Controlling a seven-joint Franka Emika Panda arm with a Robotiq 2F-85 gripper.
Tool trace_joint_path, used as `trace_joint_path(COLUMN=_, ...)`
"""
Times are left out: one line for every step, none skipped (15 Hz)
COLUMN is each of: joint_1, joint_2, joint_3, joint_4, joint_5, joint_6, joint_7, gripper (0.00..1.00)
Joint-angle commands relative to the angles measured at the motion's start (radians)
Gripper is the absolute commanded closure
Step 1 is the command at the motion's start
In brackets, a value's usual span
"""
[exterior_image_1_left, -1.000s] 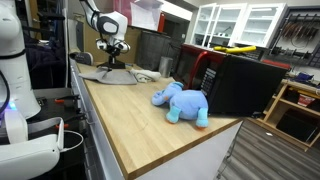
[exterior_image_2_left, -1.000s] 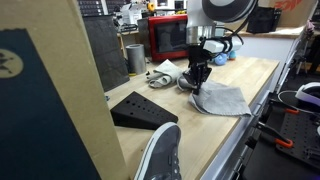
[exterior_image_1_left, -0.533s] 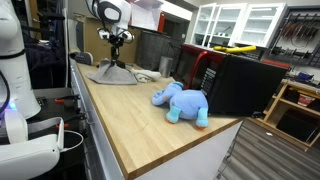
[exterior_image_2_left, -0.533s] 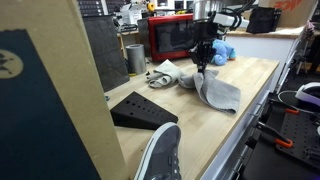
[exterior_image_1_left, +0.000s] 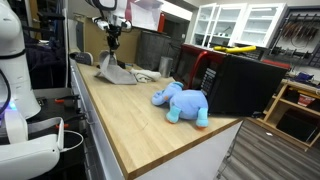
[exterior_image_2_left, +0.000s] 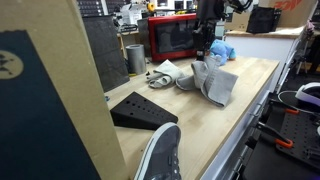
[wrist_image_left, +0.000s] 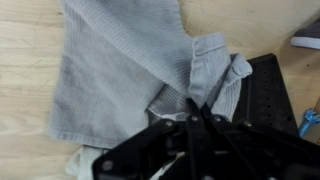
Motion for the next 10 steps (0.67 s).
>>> trace_joint_path(joint_1=0.062, joint_2=-0.047, joint_3=0.011, joint_4=-0.027, joint_5=0.077, joint_6=-0.026, joint_7=-0.094, gripper=0.99)
trace_joint_path(joint_1=0.080, joint_2=-0.052, joint_3=0.014, joint_4=-0.027, joint_5=0.094, joint_6=-0.037, joint_7=-0.123, gripper=0.99)
trace_joint_path(joint_1=0.100, joint_2=-0.058, joint_3=0.016, joint_4=-0.029, joint_5=0.105, joint_6=-0.045, joint_7=-0.163, gripper=0.99)
trace_joint_path(joint_1=0.116, joint_2=-0.066, joint_3=0.018, joint_4=-0.034, joint_5=0.104, joint_6=-0.056, joint_7=-0.208, gripper=0.99)
trace_joint_path(joint_1=0.129, joint_2=-0.073, joint_3=0.018, joint_4=-0.038, joint_5=0.099, joint_6=-0.069, joint_7=-0.249, gripper=0.99)
trace_joint_path(joint_1=0.137, joint_2=-0.077, joint_3=0.015, joint_4=-0.040, joint_5=0.087, joint_6=-0.083, joint_7=-0.292, gripper=0.99)
trace_joint_path(joint_1=0.140, joint_2=-0.080, joint_3=0.012, joint_4=-0.039, joint_5=0.081, joint_6=-0.093, joint_7=-0.320, gripper=0.71)
trace_joint_path(joint_1=0.136, joint_2=-0.079, joint_3=0.007, joint_4=-0.036, joint_5=0.075, joint_6=-0.101, joint_7=-0.338, gripper=0.69)
trace_joint_path(joint_1=0.126, joint_2=-0.076, joint_3=0.001, joint_4=-0.030, joint_5=0.067, joint_6=-0.100, joint_7=-0.351, gripper=0.64)
trace_joint_path(joint_1=0.116, joint_2=-0.073, joint_3=-0.008, joint_4=-0.023, joint_5=0.068, joint_6=-0.098, joint_7=-0.357, gripper=0.56)
